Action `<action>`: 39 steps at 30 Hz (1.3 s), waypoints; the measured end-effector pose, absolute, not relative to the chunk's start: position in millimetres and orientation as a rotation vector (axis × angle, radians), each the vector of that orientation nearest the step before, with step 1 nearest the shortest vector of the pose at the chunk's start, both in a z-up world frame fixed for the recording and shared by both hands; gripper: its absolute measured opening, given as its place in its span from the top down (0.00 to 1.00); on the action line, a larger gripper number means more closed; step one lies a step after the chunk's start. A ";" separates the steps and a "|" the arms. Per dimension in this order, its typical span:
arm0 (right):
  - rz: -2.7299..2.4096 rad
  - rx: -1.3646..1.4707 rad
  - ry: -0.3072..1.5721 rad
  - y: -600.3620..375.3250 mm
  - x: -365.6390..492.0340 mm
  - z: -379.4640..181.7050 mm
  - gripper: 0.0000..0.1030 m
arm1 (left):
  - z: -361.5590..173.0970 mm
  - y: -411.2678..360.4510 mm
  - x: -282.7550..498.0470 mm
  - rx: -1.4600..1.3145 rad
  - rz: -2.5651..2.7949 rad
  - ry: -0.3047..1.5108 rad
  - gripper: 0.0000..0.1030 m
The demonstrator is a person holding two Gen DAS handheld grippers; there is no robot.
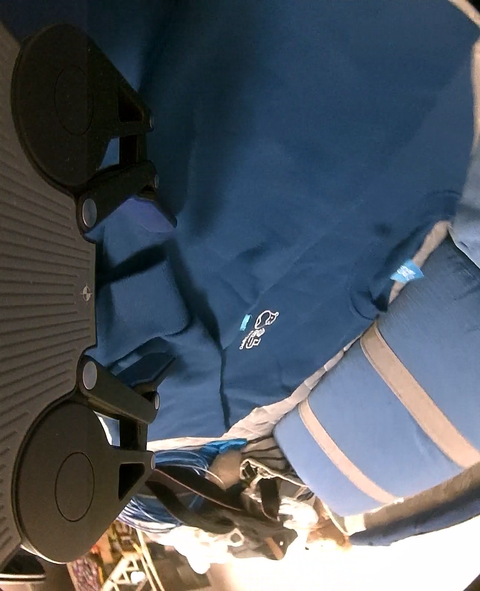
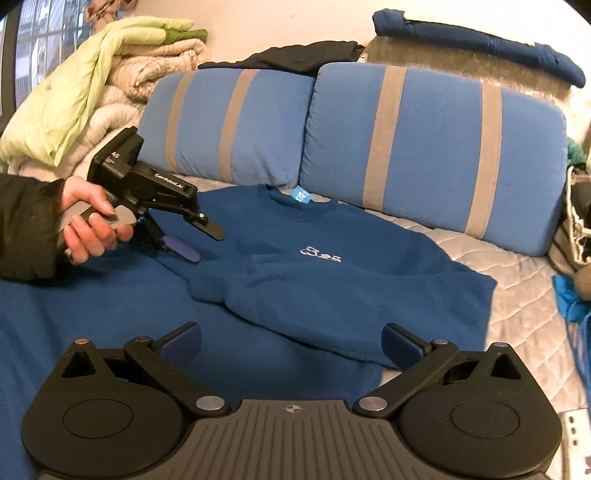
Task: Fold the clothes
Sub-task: 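Move the open left tool to the unfolded side edge of the sweatshirt, then close the left tool on the sweatshirt side edge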
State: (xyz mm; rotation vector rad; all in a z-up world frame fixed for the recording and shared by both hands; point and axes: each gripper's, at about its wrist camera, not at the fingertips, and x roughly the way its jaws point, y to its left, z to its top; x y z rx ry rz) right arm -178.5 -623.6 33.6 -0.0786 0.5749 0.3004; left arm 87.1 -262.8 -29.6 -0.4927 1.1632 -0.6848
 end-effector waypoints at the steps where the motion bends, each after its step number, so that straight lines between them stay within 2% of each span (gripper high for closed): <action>1: 0.294 -0.086 0.576 -624.4 -179.9 33.0 0.00 | -33.1 -262.4 88.8 -0.510 -0.692 1.164 0.31; 8: 0.266 -0.063 0.587 -630.6 -183.8 30.1 0.00 | -46.2 -264.5 91.5 -0.571 -0.772 1.129 0.31; 15: 0.247 -0.041 0.576 -629.5 -183.3 34.3 0.00 | -52.9 -267.0 91.8 -0.627 -0.882 1.182 0.33; 22: 0.242 -0.055 0.578 -626.5 -186.8 35.7 0.00 | -68.2 -251.4 95.9 -0.787 -0.822 1.261 0.73; 24: 0.237 -0.055 0.582 -626.7 -186.4 35.0 0.00 | -67.3 -254.2 94.2 -0.780 -0.827 1.268 0.79; 26: 0.233 -0.055 0.583 -626.6 -186.6 34.2 0.00 | -62.7 -257.4 91.8 -0.748 -0.828 1.254 0.92; 30: 0.225 -0.068 0.578 -624.3 -184.3 34.6 0.00 | -41.1 -255.8 86.9 -0.699 -0.800 1.178 0.95; 39: 0.123 -0.096 0.582 -635.8 -160.8 21.8 0.00 | 56.4 -265.1 70.0 -0.587 -0.798 0.992 0.95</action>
